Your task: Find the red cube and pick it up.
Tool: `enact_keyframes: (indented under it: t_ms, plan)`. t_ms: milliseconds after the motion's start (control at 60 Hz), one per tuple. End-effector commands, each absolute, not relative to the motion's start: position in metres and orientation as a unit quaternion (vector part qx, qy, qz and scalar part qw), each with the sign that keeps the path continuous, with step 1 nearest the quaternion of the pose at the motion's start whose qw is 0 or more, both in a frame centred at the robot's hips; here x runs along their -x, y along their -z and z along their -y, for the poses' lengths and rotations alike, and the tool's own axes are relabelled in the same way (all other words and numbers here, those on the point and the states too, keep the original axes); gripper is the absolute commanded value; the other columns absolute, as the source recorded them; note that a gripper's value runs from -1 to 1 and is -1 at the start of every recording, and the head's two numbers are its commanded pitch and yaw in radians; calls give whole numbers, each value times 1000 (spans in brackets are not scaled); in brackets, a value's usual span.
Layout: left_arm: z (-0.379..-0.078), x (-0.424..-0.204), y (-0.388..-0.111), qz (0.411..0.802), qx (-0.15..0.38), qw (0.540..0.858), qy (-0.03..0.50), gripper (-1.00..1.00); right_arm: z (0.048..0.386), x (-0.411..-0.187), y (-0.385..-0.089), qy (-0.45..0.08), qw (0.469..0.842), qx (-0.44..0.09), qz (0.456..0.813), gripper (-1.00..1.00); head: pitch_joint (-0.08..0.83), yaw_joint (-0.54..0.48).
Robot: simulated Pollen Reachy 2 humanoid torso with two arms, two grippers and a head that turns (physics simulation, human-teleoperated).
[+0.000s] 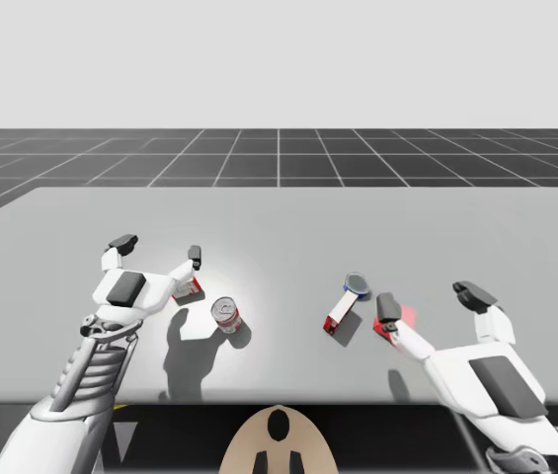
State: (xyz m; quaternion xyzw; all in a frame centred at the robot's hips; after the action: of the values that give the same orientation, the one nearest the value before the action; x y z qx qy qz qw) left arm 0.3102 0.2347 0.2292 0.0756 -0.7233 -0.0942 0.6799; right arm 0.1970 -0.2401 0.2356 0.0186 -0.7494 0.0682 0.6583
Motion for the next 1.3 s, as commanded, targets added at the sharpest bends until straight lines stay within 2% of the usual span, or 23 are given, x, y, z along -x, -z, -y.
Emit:
enact_keyframes:
  t_ms: [17, 367, 617, 967, 1033, 1050, 1083, 1100, 1117, 1300]
  plan:
    - [-234, -311, -229, 723, -76, 680, 95, -1000, 241, -192, -207, -21, 681, -34, 731, -1000, 728, -419]
    - [-236, -312, -228, 723, -79, 679, 95, -1000, 231, -204, -154, 38, 736, -44, 674, -1000, 735, -420]
    - [-236, -312, -228, 723, -78, 679, 96, -1000, 236, -221, -132, 77, 761, -6, 644, -1000, 737, -419]
    - [-234, -312, -227, 723, -77, 679, 100, -1000, 234, -247, -116, 82, 790, -23, 607, -1000, 734, -421]
    - [-234, -312, -227, 723, -77, 679, 101, -1000, 233, -247, -115, 63, 787, 1, 613, -1000, 733, -420]
    - [-234, -312, -227, 723, -77, 679, 101, -1000, 233, -247, -114, 62, 786, 7, 615, -854, 732, -420]
    - [-234, -312, -227, 723, -77, 679, 101, -1000, 232, -246, -113, 63, 784, 19, 617, -300, 732, -420]
    - [-233, -312, -227, 723, -77, 679, 101, -1000, 232, -245, -113, 65, 783, 22, 618, 733, 731, -420]
    - [-233, -312, -227, 723, -77, 679, 102, -1000, 231, -244, -112, 66, 783, 25, 617, 989, 730, -420]
    - [-232, -311, -227, 722, -77, 680, 103, -1000, 232, -242, -111, 65, 784, 30, 616, 1000, 713, -424]
